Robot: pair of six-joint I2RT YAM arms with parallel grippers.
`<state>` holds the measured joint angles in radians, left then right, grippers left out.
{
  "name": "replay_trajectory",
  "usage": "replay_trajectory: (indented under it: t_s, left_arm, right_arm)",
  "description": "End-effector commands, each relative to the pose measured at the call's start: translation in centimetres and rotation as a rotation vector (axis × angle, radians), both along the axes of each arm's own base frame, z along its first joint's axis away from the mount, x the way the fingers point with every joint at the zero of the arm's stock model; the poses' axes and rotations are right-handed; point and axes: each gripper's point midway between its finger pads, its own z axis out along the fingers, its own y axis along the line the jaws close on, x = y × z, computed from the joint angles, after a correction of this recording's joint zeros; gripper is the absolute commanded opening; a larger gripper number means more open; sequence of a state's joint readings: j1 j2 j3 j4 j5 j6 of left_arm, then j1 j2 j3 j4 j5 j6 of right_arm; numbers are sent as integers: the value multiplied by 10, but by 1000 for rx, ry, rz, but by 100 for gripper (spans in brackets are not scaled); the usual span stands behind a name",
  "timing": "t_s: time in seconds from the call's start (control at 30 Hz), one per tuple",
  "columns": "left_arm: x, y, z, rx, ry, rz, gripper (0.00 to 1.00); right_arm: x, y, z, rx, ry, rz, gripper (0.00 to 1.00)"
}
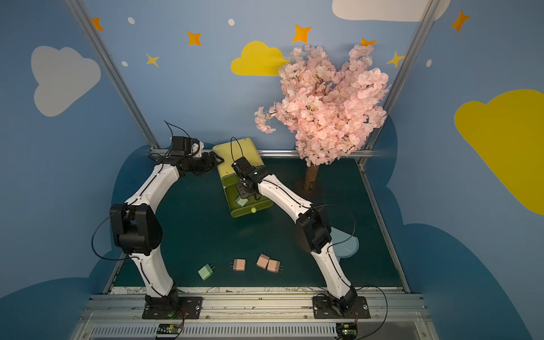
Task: Place the plugs into the drawer by color
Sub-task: Place the plug in the drawer.
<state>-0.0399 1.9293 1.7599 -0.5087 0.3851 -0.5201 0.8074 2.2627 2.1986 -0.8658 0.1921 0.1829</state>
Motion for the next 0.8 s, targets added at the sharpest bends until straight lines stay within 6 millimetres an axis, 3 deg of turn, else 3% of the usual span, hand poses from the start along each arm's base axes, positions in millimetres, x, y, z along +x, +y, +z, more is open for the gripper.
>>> replay_trajectory:
  t_s: [0.0, 0.23, 0.37, 0.5, 0.77]
  left_arm:
    - [-4, 10, -20, 45, 64, 25, 82]
    - [-4, 10, -19, 45, 62, 24, 82]
    - [-5, 11, -19, 50, 63, 27, 82]
    - [-6, 9, -15, 39, 58, 24, 82]
    - [-9, 5, -10, 44, 43, 18, 82]
  right_arm:
    - [-5, -12, -26, -72, 58, -3, 12]
    - [-11, -17, 16, -30, -4, -16, 13]
    - [-21, -20, 29, -18, -15, -28, 13]
    - [-30, -21, 23, -25, -6, -35, 13]
    - [-26, -18, -3, -39, 40, -66, 13]
